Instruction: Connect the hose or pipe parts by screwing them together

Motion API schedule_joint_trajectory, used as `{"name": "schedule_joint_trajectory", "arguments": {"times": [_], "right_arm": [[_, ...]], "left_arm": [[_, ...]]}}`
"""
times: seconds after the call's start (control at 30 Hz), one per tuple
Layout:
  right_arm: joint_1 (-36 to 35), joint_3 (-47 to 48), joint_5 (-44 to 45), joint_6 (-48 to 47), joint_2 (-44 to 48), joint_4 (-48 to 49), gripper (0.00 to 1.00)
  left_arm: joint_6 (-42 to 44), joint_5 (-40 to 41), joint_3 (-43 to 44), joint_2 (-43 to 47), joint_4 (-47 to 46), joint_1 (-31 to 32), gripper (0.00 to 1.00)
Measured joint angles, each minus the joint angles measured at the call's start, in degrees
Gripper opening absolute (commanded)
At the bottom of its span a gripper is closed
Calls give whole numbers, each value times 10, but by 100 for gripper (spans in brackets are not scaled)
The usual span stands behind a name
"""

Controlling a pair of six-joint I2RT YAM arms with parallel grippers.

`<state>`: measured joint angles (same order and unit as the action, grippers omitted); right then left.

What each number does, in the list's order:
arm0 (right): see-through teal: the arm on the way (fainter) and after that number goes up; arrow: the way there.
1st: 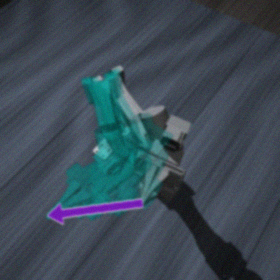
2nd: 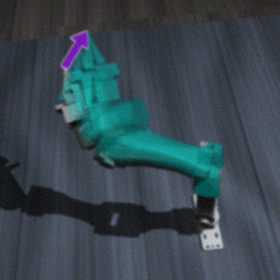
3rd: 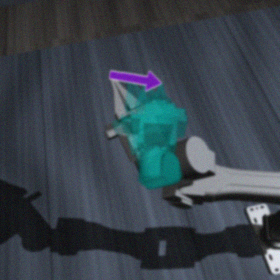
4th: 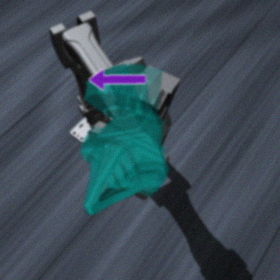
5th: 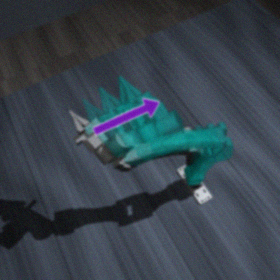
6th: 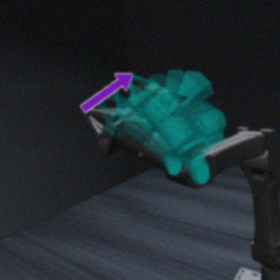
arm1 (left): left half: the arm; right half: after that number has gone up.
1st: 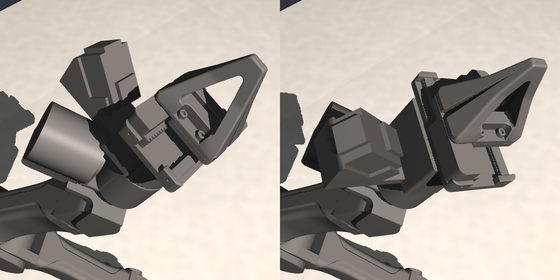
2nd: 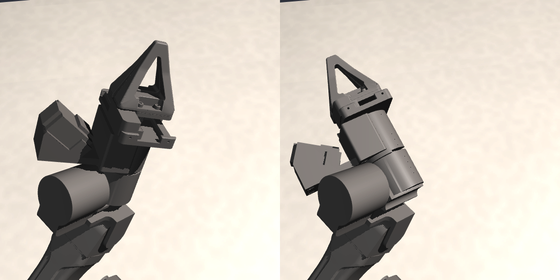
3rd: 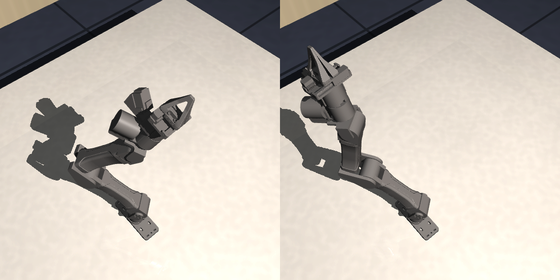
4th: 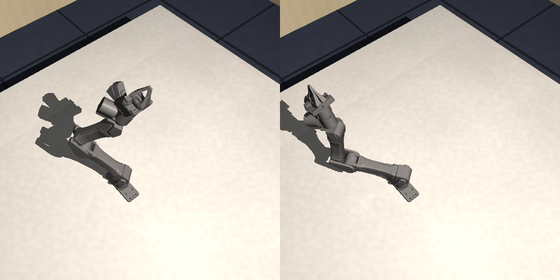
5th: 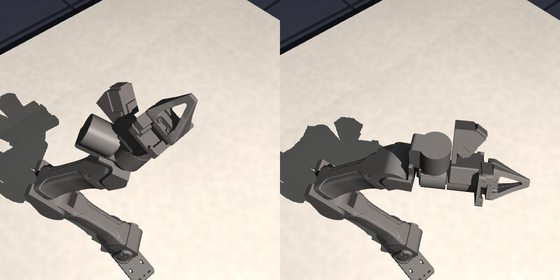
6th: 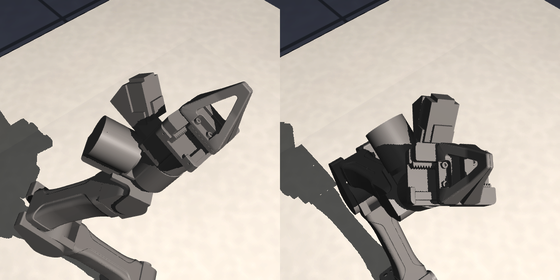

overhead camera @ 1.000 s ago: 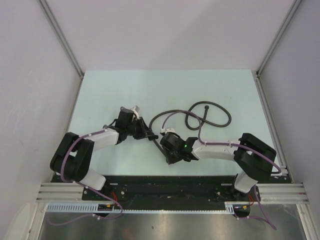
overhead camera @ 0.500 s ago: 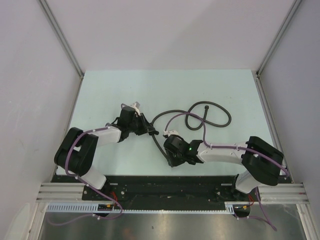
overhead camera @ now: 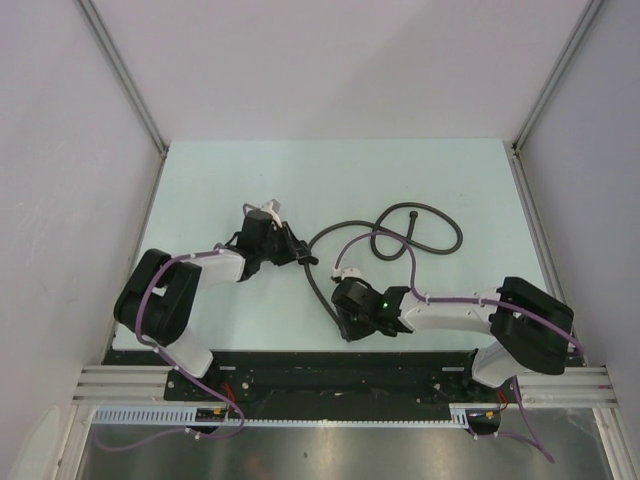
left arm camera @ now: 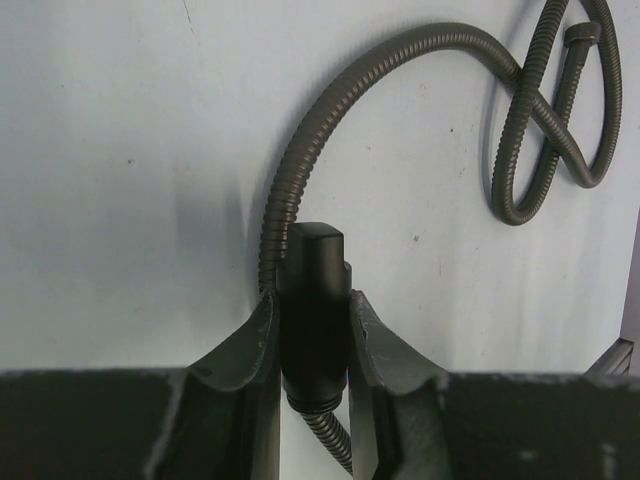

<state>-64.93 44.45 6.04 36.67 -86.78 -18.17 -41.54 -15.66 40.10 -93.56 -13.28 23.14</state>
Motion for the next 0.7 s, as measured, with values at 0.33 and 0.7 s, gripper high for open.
{"name": "schedule_joint_trajectory", "arguments": {"times": [0.33, 0.7], "right_arm": [[-4, -14, -5, 14, 42, -11, 26], [-5, -45, -24, 30, 58, -3, 20]], "left_arm": [[0, 5, 2, -7, -10, 0, 0], [0, 11, 10, -18, -17, 0, 0]]}}
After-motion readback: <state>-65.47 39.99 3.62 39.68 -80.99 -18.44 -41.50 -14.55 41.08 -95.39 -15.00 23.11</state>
